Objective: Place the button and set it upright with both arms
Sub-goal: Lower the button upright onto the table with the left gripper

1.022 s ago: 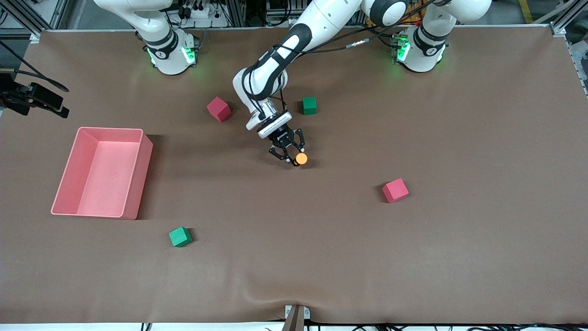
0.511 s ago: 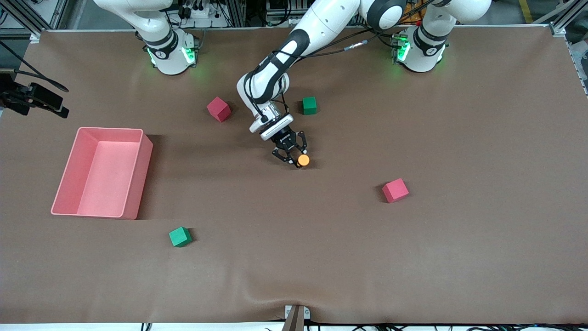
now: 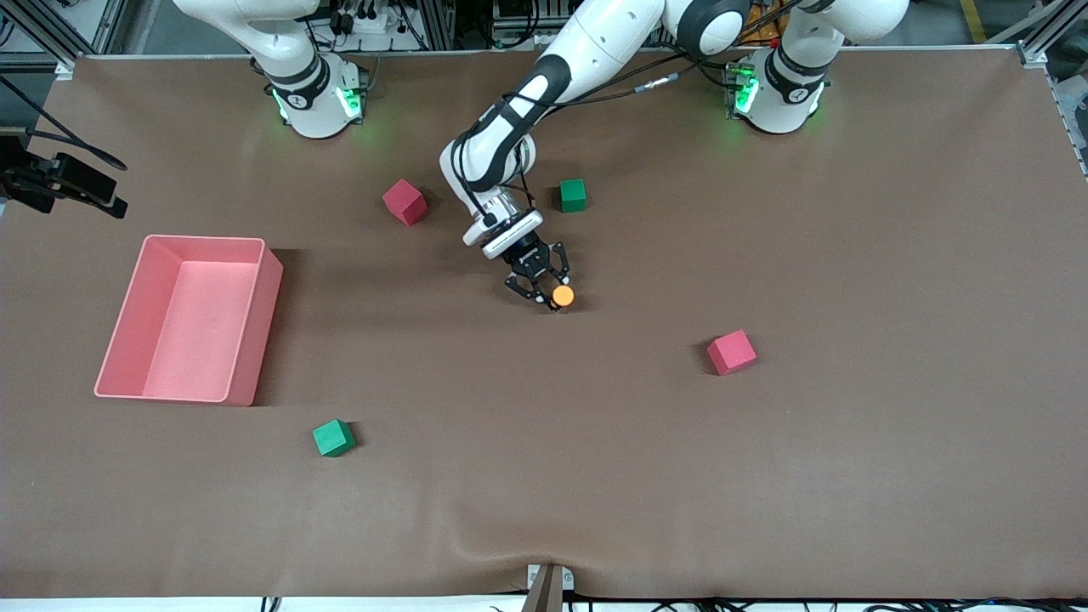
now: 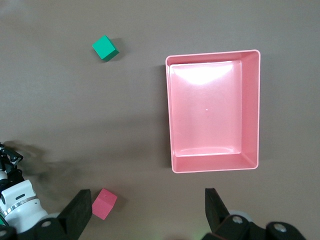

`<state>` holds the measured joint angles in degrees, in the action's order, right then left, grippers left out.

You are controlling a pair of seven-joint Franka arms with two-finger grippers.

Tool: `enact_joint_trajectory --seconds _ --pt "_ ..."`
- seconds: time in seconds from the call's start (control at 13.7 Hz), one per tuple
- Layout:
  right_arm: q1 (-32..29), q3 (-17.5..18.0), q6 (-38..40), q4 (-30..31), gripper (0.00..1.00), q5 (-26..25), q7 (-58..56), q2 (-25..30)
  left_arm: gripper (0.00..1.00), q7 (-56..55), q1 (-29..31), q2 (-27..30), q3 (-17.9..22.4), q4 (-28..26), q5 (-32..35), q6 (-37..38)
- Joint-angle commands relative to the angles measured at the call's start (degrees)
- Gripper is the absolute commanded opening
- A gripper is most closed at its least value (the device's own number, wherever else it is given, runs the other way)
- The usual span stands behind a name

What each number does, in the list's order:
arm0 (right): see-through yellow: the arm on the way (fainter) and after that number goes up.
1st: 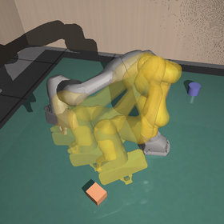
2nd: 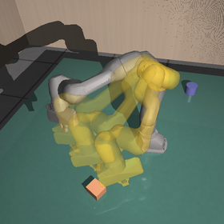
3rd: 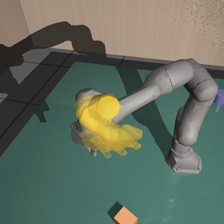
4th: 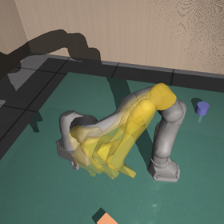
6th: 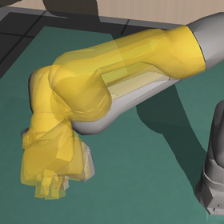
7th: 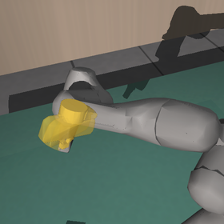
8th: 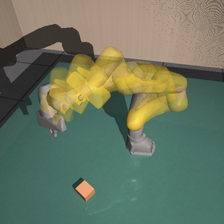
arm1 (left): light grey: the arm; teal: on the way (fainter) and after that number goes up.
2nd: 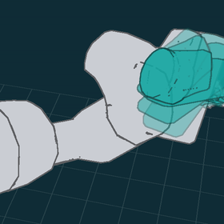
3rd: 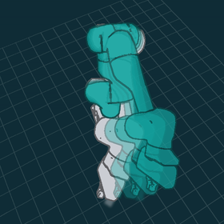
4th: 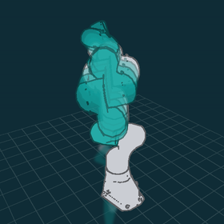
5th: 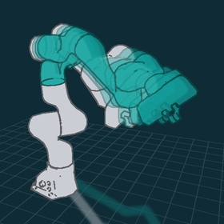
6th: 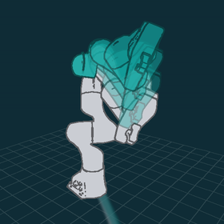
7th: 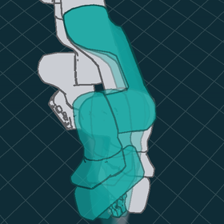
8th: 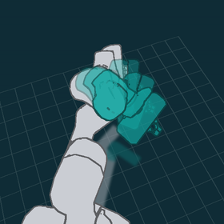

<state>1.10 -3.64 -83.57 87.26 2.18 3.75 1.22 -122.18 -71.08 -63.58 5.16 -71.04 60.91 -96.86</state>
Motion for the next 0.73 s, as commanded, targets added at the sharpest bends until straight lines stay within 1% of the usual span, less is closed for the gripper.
enact_joint_trajectory --seconds 0.0,0.15,0.29,0.51,0.58,0.66 --pt "0.3 -0.4 0.6 -0.4 1.00 1.0 0.6 -0.1 0.06 -1.0 -0.8 -1.1 0.8 0.9 1.7 1.1" --pt "0.6 -0.4 0.5 -0.5 1.00 1.1 0.6 -0.1 0.08 -1.0 -0.9 -1.1 0.8 0.9 1.7 1.1" --pt "0.7 -0.3 0.6 -0.6 1.00 1.1 0.6 -0.1 0.18 -1.0 -0.8 -1.5 0.8 0.9 1.7 1.0" --pt "1.1 -0.3 0.3 -0.7 1.00 1.1 0.6 -0.1 0.19 -1.0 -0.9 -1.6 0.8 0.9 1.8 1.1" --pt "1.1 -0.3 0.3 -0.7 1.00 1.1 0.6 -0.1 0.23 -1.0 -0.9 -1.6 0.8 0.9 1.8 1.0" --pt "1.2 -0.3 0.3 -0.7 1.00 1.1 0.6 -0.1 0.29 -1.0 -0.9 -1.6 0.7 0.9 1.8 1.0"
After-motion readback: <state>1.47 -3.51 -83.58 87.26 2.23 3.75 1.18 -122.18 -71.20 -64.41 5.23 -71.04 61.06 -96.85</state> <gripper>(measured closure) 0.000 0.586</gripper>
